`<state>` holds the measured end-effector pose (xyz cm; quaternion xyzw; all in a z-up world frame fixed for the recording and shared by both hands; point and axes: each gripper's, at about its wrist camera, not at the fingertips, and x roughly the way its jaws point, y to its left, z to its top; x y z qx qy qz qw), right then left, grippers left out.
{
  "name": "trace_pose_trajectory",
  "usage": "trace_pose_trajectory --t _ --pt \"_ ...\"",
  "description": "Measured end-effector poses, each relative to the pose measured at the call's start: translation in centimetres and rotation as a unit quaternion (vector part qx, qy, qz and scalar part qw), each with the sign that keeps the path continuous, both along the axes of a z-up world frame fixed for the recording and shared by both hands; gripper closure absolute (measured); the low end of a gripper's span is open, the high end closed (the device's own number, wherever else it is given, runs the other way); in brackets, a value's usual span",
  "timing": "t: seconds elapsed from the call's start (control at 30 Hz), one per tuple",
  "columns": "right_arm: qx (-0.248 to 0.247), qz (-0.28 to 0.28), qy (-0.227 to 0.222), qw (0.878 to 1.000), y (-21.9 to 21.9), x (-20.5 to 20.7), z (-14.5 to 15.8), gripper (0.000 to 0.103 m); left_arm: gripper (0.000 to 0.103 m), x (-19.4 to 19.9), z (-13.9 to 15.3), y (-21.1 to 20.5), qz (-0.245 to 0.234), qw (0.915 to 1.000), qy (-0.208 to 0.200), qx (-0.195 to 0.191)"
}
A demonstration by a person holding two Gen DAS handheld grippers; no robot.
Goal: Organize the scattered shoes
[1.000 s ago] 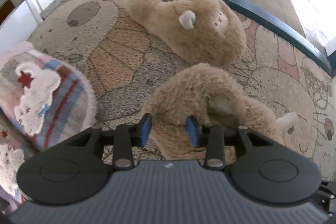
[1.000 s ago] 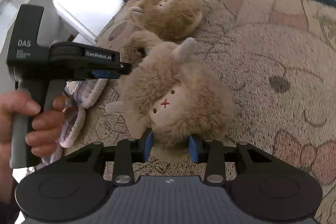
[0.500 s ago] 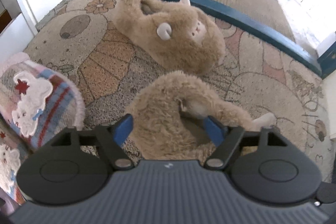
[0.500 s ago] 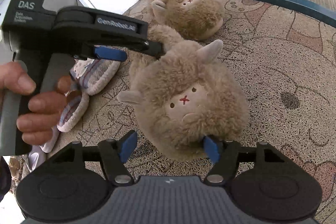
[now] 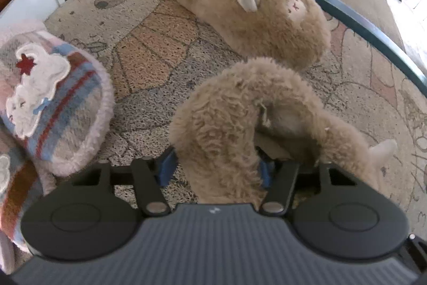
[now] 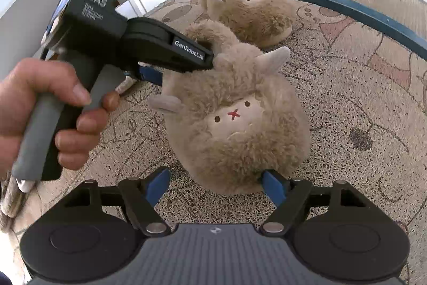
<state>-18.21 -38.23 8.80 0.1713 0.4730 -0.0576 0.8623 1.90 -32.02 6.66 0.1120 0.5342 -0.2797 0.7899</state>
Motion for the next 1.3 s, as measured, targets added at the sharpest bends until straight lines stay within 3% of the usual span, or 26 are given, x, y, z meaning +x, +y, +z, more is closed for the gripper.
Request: trace_pose_trajectory --t 0.17,0.47,0.53,0.57,0.63,0.73,0.97,1.3 --pt "-0.026 0.004 -0.003 1.000 0.4 0.0 -0.2 0.020 0.073 0.3 0.6 0.3 0.006 0.9999 0.003 -0.008" --pt "-0.081 0.027 -0.019 0.996 1.9 0.1 -0.9 0.009 0.077 0.0 0.8 -0.2 0.009 0.9999 0.005 -0.010" --pt "-0.107 0.025 -0.017 0.994 2.3 0.6 -1.4 0.017 0.079 0.2 0.9 -0.1 0.009 0.9998 0.010 -0.014" --pt "-0.101 0.017 -0.023 0.994 2.0 0.6 -1.3 0.020 0.082 0.2 1.0 -0.1 0.009 0.9998 0.010 -0.017" --pt "-0.089 0.005 -0.032 0.996 1.3 0.8 -1.2 0.038 0.082 0.2 1.2 -0.1 0.009 0.9998 0.001 -0.016" --pt "-0.081 0.003 -0.035 0.996 0.7 1.0 -1.2 0.048 0.082 0.5 1.1 -0.2 0.007 0.9999 -0.003 -0.015" --pt "-0.091 0.001 -0.047 0.995 0.9 1.5 -0.9 0.054 0.084 1.5 1.1 -0.1 0.019 0.9996 0.001 -0.018" --pt "-0.099 0.015 -0.064 0.993 0.6 5.2 0.0 0.055 0.090 3.9 2.8 -0.6 0.031 0.9986 -0.035 -0.023"
